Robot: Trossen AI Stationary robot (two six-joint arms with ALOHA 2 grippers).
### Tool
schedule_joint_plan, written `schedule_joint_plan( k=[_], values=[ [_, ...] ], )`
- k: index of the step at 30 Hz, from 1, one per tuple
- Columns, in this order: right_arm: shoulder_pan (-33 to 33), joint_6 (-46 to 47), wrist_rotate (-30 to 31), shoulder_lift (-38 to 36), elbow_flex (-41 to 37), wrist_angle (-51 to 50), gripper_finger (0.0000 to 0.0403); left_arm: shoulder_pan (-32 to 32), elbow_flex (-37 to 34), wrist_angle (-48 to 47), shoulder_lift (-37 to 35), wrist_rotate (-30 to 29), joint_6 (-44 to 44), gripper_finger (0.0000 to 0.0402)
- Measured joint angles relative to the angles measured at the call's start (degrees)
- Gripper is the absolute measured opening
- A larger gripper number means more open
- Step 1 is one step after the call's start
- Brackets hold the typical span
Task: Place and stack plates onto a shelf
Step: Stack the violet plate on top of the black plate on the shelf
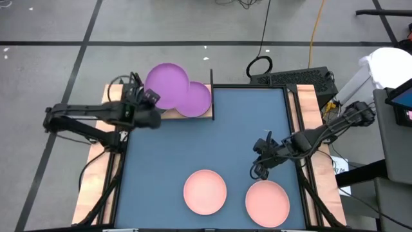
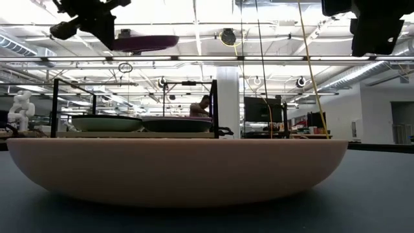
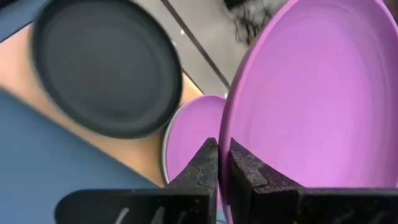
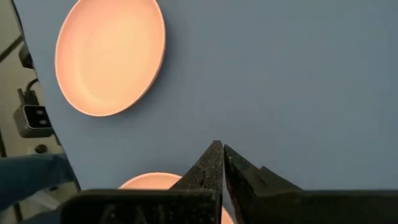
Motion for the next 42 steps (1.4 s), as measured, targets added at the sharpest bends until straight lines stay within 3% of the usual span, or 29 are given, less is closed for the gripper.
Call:
schedule_joint_plan(
  k=[6,11,26,35,42],
  values=[
    [-1.47,-3.38,-0.14,-2.73,0.00,-1.38,0.0000,-0.75,-0.07,1.30,5.61,-2.57,-3.14,0.0011],
    [-1.58,-4.81,-0.22,-4.87,0.00,-2.13,0.0000,4.58,-0.95,0.72,8.47,-2.40,-2.54,0.0011],
    [-1.56,-5.69,-0.24,-9.03,0.00,-4.90,0.0000,15.87,-7.85,2.36,8.48,4.76,-0.55,0.0024],
    [-1.56,-6.50,-0.06,-9.07,0.00,-4.87,0.0000,17.22,-10.69,2.28,8.46,9.33,-0.50,0.0030],
    [-1.56,-6.21,0.00,-9.05,-0.02,-4.84,0.0000,18.34,-11.41,1.73,8.46,9.66,-0.76,0.0031]
  ],
)
